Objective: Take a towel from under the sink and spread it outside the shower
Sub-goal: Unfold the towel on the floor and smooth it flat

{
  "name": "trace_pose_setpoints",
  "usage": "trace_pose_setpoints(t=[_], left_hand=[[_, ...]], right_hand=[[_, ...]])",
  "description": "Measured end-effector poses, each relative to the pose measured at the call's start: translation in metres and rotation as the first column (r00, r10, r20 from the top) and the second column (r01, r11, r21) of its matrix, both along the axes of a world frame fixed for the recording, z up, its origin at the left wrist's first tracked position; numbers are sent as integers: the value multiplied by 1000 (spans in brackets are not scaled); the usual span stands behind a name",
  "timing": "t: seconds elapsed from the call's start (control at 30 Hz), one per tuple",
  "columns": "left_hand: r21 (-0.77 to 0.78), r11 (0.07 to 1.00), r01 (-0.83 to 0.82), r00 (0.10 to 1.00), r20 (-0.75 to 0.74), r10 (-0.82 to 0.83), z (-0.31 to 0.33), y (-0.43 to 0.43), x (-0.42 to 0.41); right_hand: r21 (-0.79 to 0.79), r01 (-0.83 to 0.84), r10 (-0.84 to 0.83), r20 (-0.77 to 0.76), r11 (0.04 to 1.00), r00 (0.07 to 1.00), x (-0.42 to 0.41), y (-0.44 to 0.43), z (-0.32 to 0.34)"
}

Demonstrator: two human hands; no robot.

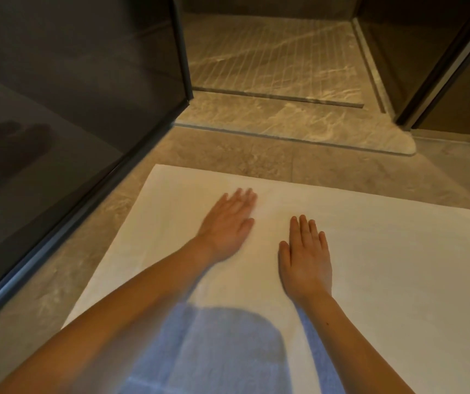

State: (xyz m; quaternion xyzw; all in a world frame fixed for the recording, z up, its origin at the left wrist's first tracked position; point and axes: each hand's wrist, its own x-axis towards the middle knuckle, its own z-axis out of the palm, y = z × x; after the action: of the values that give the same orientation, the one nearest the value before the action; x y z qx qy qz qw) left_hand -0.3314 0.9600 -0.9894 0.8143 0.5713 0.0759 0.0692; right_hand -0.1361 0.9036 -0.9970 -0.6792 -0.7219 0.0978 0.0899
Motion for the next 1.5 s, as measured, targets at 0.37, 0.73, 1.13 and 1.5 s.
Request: trace_pose_setpoints(t=[0.37,0.73,1.13,1.5], left_hand=[[-118,993,8,1000,-6,-8,-6,38,10],[-22,848,-529,847,-62,527,-8,28,-136],[-92,979,-180,984,-32,178,-12,-86,-76],[-32,966,-257,961,-114,252,11,-120,-102]], right_hand=[[-18,-16,17,48,1000,999,0,0,-3],[-11,-15,16,93,1000,996,-1,0,-3],[-54,-7,14,144,999,989,-1,2,-3],[-66,-13,21,132,998,991,-1,0,1]])
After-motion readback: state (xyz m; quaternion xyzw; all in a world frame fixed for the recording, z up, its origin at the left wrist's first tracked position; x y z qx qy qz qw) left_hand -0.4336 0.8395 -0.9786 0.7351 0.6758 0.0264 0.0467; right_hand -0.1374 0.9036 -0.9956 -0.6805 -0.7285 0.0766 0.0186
